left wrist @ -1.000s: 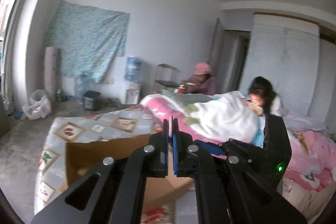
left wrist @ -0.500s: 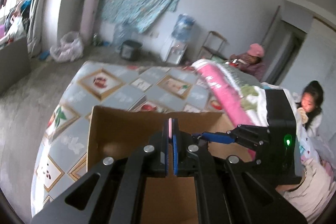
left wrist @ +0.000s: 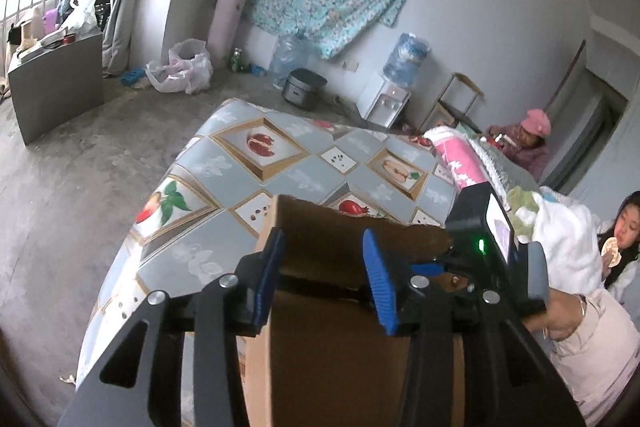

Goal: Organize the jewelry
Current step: 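Lower the smartwatch into the box and open the right tool, then move the right tool back to the beaded bracelets and close on one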

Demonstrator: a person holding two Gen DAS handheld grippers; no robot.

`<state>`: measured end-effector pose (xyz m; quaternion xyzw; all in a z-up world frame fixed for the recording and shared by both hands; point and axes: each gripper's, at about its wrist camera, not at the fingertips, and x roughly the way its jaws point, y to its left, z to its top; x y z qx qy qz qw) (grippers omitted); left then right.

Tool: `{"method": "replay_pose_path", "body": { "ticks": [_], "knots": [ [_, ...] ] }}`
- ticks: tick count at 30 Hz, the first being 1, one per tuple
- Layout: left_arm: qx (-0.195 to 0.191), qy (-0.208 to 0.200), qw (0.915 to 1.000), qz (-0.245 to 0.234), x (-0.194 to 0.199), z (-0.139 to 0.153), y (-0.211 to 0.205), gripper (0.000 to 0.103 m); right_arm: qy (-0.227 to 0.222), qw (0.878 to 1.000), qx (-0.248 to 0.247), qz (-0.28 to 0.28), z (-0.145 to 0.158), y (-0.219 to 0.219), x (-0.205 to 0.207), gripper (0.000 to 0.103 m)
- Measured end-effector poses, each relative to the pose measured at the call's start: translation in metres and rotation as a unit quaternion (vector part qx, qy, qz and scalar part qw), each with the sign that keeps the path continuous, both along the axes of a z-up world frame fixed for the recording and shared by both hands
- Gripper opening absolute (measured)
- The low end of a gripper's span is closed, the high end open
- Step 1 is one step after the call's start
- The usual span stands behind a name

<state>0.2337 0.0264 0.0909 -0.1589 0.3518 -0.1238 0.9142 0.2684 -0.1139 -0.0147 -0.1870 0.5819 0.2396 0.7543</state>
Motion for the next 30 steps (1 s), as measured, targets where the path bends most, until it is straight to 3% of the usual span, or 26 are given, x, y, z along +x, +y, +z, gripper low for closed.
{"method": "replay_pose_path", "body": {
  "ticks": [7,9,15,18,24,30],
  "knots": [
    [-0.005,-0.03,0.9995,-0.006,-0.048,0.003,0.02,0.042,0.027,0.994,0.077,-0.071,0.028,-0.038,-0.008,0.047],
    [-0.005,-0.037,0.9993,-0.007,-0.062,0.002,0.025,0.043,0.071,0.991,0.084,-0.071,0.014,-0.034,-0.011,0.035],
    [0.007,-0.032,0.9994,-0.003,-0.094,-0.015,0.031,0.044,0.139,0.984,0.067,-0.092,-0.037,-0.009,-0.007,0.025],
    [0.003,-0.024,0.9997,-0.002,-0.104,-0.021,0.036,0.044,0.104,0.985,0.073,-0.118,-0.029,-0.012,0.0,0.022],
    [0.001,-0.024,0.9997,-0.008,-0.126,-0.024,0.044,0.044,0.087,0.976,0.097,-0.172,-0.015,-0.027,-0.008,0.024],
    [0.009,-0.014,0.9997,-0.017,-0.151,-0.035,0.045,0.05,-0.04,0.97,0.152,-0.185,0.075,-0.057,-0.075,0.034]
  ]
}}
